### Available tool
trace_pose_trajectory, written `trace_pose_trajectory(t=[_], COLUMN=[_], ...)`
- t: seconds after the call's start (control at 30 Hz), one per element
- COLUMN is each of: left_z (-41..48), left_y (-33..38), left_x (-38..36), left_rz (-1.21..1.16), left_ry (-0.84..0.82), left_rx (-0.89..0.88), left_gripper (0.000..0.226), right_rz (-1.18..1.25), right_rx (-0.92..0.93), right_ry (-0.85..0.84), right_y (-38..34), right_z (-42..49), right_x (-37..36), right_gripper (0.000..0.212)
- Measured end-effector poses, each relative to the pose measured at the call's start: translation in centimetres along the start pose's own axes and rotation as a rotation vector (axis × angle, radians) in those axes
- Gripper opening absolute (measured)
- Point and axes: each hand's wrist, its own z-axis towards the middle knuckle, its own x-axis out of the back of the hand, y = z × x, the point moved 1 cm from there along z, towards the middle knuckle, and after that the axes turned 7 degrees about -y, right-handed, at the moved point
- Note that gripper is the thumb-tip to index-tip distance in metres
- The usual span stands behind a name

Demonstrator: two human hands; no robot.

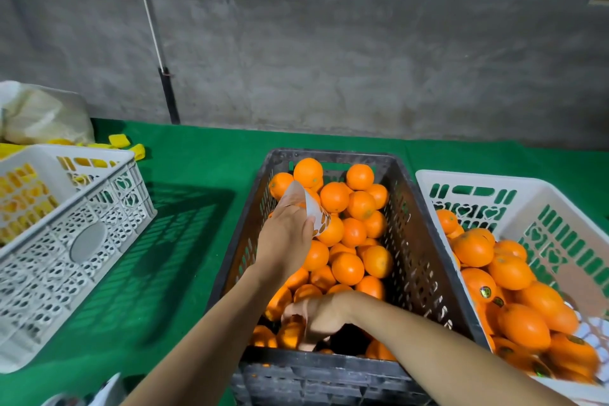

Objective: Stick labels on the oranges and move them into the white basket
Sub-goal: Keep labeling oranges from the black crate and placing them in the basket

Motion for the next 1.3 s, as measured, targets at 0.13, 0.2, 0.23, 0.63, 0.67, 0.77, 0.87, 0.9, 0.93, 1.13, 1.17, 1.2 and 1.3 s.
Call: trace_pose_trajectory(t=[0.13,0.2,0.23,0.63,0.67,0.77,0.87,0.9,0.93,1.13,1.17,1.2,1.3], left_z=[-0.1,-0.1,-0.1,-0.4,-0.5,-0.2,0.4,0.7,1.0,1.3,1.2,1.2,1.2], left_y=[0.2,0.2,0.2,0.3,0.1,-0.3,-0.6,-0.6,-0.7,-1.1,-1.1,-1.0,-1.1], left_x=[0.2,0.3,0.4,0.2,0.0,-0.2,0.1,0.2,0.1,-0.6,-0.5,-0.5,-0.6], left_rz=[0.01,0.045,0.039,-0.132,-0.235,-0.618,-1.034,-1.107,-1.139,-1.114,-1.106,-1.105,-1.077], left_ry=[0.055,0.083,0.087,-0.017,-0.02,-0.041,0.002,0.004,-0.003,-0.068,-0.068,-0.062,-0.044], left_rx=[0.027,0.071,0.101,0.213,0.264,0.427,0.587,0.651,0.71,0.795,0.778,0.767,0.741], left_gripper=[0.019,0.022,0.023,0.036,0.034,0.028,0.023,0.021,0.02,0.019,0.019,0.02,0.023], right_rz=[0.192,0.437,0.582,2.137,2.153,2.193,2.307,2.342,2.369,2.216,2.09,1.893,0.978], right_rx=[-0.122,-0.177,-0.183,0.794,0.844,0.943,0.971,0.97,0.973,0.743,0.645,0.529,0.262], right_ry=[0.097,0.291,0.423,1.136,1.226,1.428,1.521,1.542,1.554,1.761,1.797,1.821,1.779], right_y=[1.2,2.4,3.0,4.5,4.8,6.4,8.0,8.3,8.5,8.1,7.8,7.2,4.7], right_z=[-1.3,-2.4,-3.0,-9.7,-10.4,-12.0,-12.8,-12.9,-13.0,-12.9,-12.7,-12.5,-10.8], right_x=[1.4,2.4,2.9,7.6,7.8,8.0,7.8,7.6,7.5,7.7,7.7,7.7,7.0], right_gripper=[0.076,0.077,0.07,0.066,0.065,0.079,0.099,0.103,0.106,0.072,0.056,0.041,0.008])
